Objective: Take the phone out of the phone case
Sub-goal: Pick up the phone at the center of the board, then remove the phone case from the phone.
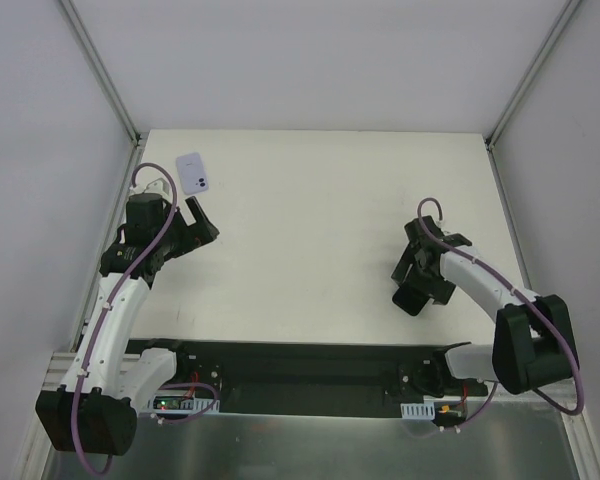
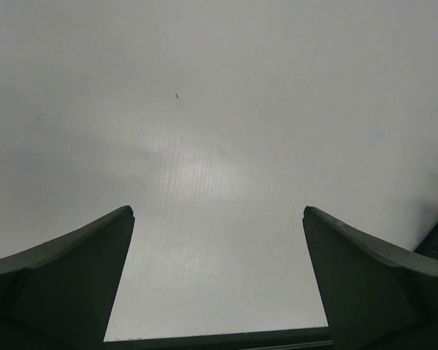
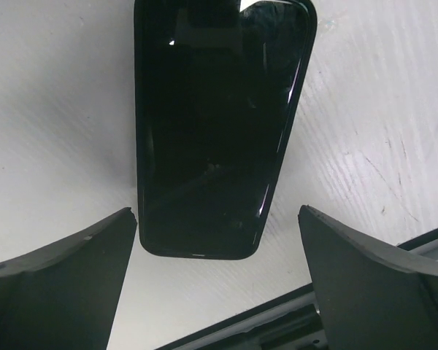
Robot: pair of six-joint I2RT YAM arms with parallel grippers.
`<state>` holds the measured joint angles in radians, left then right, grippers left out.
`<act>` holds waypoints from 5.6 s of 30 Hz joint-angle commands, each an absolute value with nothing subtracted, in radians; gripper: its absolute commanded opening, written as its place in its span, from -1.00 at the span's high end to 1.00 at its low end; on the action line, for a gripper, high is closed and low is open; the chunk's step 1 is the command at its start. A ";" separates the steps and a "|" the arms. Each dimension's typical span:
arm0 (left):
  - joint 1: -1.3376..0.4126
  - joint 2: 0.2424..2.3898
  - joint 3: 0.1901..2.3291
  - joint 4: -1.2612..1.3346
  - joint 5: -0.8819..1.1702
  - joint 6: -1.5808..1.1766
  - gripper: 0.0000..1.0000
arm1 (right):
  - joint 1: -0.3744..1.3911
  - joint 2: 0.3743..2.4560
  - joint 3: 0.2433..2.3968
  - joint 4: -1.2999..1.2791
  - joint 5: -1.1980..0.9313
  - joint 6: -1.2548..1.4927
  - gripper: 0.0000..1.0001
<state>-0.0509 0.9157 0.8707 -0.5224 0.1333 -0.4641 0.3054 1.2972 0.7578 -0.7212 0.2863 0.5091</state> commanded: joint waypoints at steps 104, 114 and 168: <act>-0.491 1.798 0.864 0.450 0.942 -1.236 1.00 | 0.871 1.305 0.946 -0.330 -0.009 0.362 -0.92; -0.465 1.620 0.884 0.443 0.873 -1.097 1.00 | 0.770 1.000 0.953 -0.604 0.221 0.469 -0.91; -0.466 1.516 0.824 0.580 0.879 -1.184 1.00 | 0.799 1.130 0.868 -0.537 0.226 0.499 -0.83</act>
